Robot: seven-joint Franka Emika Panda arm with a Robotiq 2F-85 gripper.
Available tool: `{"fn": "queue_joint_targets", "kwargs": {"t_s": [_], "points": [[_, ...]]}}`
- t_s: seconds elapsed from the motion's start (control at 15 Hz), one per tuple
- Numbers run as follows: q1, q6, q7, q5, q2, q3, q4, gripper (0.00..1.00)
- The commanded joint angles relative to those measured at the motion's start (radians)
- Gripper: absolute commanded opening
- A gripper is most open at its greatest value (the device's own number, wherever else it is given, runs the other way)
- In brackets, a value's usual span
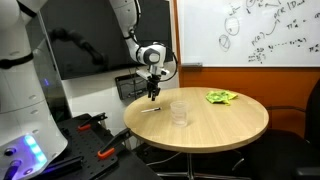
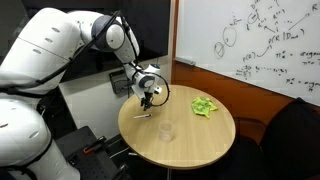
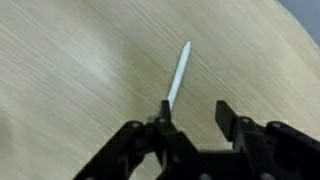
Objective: Put the pen on the table
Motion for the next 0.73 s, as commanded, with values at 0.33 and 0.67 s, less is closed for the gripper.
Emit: {"fn": "queue_joint_targets", "kwargs": {"t_s": [0.33, 0.67], "points": [[0.111, 0.073, 0.058, -0.228, -0.236, -0.110, -0.166, 1.00], [0.120, 0.064, 0.090, -0.349, -0.386, -0.128, -0.274, 1.00]]}}
